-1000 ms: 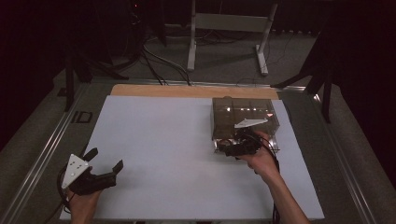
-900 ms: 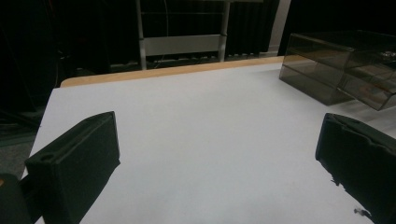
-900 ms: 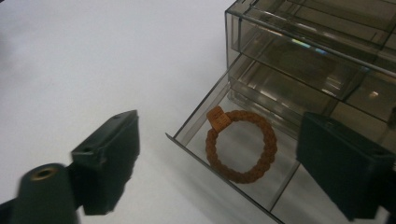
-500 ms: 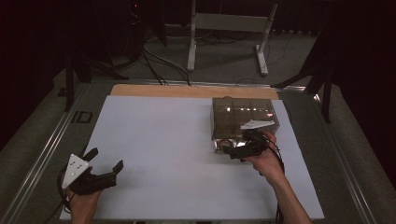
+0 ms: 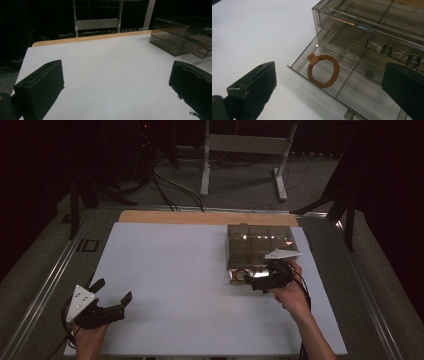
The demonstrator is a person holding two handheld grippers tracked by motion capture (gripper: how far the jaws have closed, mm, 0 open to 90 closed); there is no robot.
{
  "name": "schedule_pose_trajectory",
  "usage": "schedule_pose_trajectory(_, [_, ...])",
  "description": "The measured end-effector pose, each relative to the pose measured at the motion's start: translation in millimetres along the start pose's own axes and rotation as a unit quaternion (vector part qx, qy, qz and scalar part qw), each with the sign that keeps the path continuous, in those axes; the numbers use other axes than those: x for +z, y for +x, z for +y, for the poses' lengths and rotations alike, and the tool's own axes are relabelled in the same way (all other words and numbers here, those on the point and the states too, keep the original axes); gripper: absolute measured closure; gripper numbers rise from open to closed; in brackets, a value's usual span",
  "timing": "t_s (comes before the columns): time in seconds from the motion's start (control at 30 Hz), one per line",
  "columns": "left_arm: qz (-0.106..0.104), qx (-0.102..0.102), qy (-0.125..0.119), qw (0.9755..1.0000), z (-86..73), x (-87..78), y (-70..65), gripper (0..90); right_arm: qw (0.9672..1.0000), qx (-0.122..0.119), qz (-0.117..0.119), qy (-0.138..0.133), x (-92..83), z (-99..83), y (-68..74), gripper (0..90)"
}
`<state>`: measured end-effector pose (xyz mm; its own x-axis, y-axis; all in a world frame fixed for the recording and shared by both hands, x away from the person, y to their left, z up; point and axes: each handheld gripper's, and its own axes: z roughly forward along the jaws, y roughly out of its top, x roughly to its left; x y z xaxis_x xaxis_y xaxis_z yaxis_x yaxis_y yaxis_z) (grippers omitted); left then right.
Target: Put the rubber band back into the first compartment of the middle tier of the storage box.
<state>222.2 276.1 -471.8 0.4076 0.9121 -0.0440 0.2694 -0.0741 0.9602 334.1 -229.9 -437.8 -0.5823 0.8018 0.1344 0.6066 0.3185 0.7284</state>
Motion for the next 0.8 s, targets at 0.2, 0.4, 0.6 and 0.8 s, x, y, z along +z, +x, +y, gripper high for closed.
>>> schedule_pose_trajectory(0.2, [0.002,0.012,0.006,0.9999,0.0,1.1,-2.0,1.2,0.9999,0.000,-0.006,-0.011,-6.4,-3.2,-5.1,0.2])
schedule_pose_trajectory(0.4, [0.004,0.032,0.017,0.9993,0.0,4.0,-6.7,1.2,0.9996,0.005,-0.007,-0.027,-12.5,-6.9,-9.3,0.2])
schedule_pose_trajectory(0.6, [0.004,0.031,0.016,0.9994,0.0,3.7,-6.5,1.2,0.9988,0.012,-0.017,-0.045,-20.1,-11.5,-15.8,0.2])
schedule_pose_trajectory(0.8, [0.005,0.031,0.015,0.9994,0.2,3.5,-6.3,1.2,0.9982,0.021,-0.024,-0.051,-27.4,-14.9,-20.0,0.2])
